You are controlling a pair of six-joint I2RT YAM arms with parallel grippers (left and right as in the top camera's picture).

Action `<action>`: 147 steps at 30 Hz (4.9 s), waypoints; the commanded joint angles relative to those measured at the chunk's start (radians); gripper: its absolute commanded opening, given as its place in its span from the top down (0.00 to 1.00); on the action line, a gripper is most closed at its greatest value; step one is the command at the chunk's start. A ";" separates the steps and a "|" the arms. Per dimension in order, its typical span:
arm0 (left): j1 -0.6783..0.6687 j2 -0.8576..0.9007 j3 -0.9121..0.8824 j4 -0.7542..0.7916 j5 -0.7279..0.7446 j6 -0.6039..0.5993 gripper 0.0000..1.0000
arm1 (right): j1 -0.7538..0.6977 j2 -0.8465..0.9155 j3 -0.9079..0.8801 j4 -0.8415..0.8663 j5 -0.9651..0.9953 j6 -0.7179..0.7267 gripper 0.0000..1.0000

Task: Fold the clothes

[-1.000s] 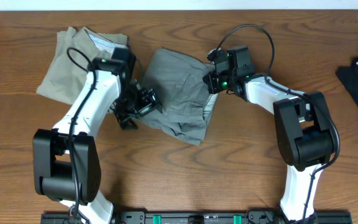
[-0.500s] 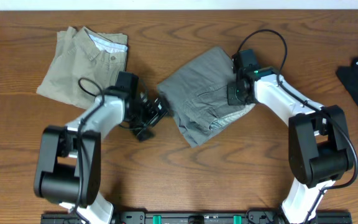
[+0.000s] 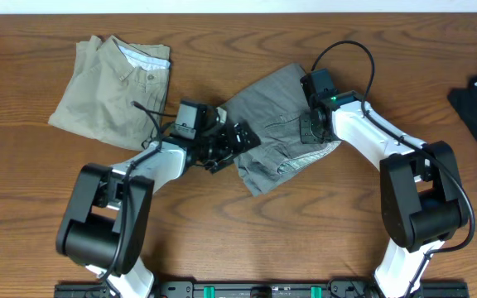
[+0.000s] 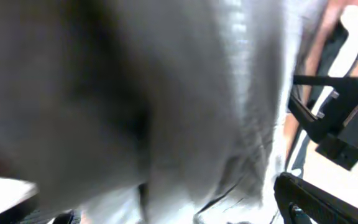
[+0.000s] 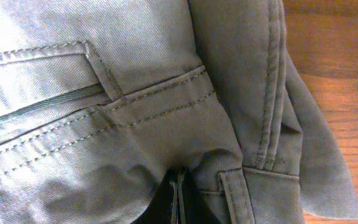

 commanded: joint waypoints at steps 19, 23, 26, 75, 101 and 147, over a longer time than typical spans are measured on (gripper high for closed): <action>-0.014 0.056 0.062 0.188 0.154 0.180 0.94 | 0.008 -0.189 -0.016 -0.091 0.041 -0.082 0.99; 0.087 -0.008 0.177 0.206 0.263 0.139 0.94 | -0.016 -0.383 -0.016 -0.117 0.043 -0.090 0.99; 0.179 -0.048 0.285 0.226 0.317 0.134 0.94 | -0.029 -0.497 -0.016 -0.120 0.042 -0.093 0.99; 0.790 0.042 0.435 -0.414 -0.202 0.481 0.94 | -0.029 -0.691 -0.016 -0.299 0.029 -0.217 0.99; 0.737 -0.584 0.514 -0.807 -0.071 0.632 0.02 | -0.041 -0.742 -0.016 -0.159 -0.174 -0.177 0.99; 0.040 -0.533 0.535 -0.915 -0.777 0.819 0.02 | -0.230 -1.079 -0.111 -0.092 -0.451 -0.547 0.01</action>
